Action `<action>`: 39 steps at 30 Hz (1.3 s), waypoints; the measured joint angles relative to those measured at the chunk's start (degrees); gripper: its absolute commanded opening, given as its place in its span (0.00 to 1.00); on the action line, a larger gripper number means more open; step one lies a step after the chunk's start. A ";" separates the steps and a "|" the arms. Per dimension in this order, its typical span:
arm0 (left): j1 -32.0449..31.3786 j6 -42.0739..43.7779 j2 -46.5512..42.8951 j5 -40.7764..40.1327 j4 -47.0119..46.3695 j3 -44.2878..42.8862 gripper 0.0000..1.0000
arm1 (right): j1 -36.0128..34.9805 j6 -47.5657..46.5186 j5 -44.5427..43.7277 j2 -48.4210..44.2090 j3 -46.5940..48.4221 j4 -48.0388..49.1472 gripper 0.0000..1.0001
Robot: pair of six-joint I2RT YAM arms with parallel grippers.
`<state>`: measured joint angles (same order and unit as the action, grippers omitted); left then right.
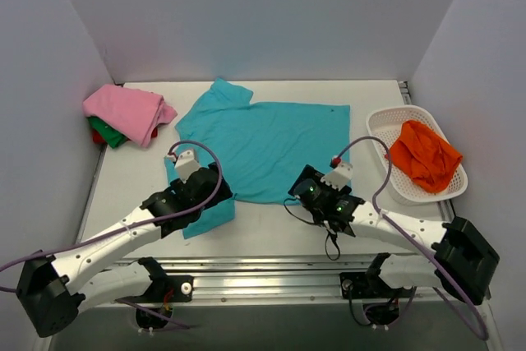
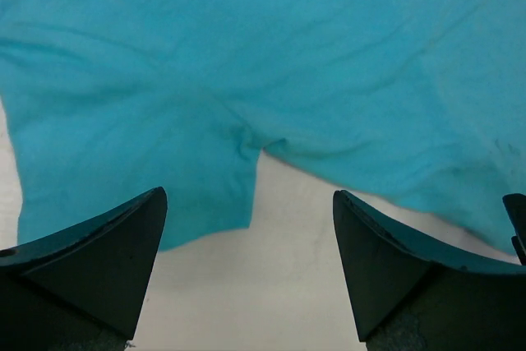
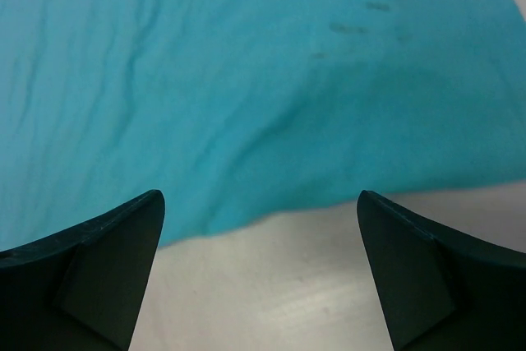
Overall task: Fold and stack the t-shirts
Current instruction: Flatten the tshirt out, then fold the tshirt
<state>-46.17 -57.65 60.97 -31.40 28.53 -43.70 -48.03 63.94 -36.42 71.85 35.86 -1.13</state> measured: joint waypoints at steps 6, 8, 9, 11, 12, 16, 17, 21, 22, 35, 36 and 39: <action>-6.34 -8.57 -7.58 -1.42 10.95 4.81 0.81 | -4.90 7.08 -1.14 -12.31 -11.91 -1.68 0.98; -8.41 -11.23 -7.82 -1.86 13.92 4.81 0.81 | -4.96 7.69 -1.31 -13.73 -12.24 -1.68 0.98; -9.51 -12.63 -7.63 -2.14 15.61 4.76 0.81 | -4.96 7.89 -1.36 -14.27 -12.24 -1.46 0.98; -10.62 -14.95 -6.19 -3.23 18.80 4.59 0.82 | -4.96 7.87 -1.44 -14.82 -12.24 -1.40 0.98; -10.82 -15.85 -4.81 -3.80 20.13 4.39 0.82 | -4.96 7.82 -1.60 -15.06 -12.22 -1.42 0.98; -10.88 -17.84 4.94 -4.90 21.42 3.15 0.89 | -4.96 6.54 -1.99 -16.22 -12.15 -1.22 0.98; -10.88 -18.40 7.63 -5.05 21.40 2.67 0.93 | -4.96 6.21 -1.99 -16.55 -12.09 -1.20 0.97; -10.80 -21.03 13.81 -5.92 20.33 2.60 0.96 | -5.25 4.81 -1.09 -17.90 -12.07 0.20 0.97; -10.62 -21.31 13.05 -6.05 19.08 3.58 0.97 | -5.33 4.61 -0.66 -18.03 -12.09 0.90 0.97; -2.49 -20.11 -10.78 -4.66 12.17 18.60 0.94 | -5.33 3.50 0.90 -16.83 -14.10 5.44 0.96; -2.47 -20.09 -9.88 -4.31 11.82 18.67 0.94 | -5.33 3.50 0.90 -16.39 -14.10 5.68 0.97; -2.47 -20.09 -7.43 -3.67 10.54 18.91 0.91 | -5.33 3.50 0.90 -14.86 -14.10 6.19 0.96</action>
<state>-48.64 -77.73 53.54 -35.07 39.07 -24.80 -53.36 67.44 -35.53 56.99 21.76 5.06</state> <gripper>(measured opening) 0.927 0.968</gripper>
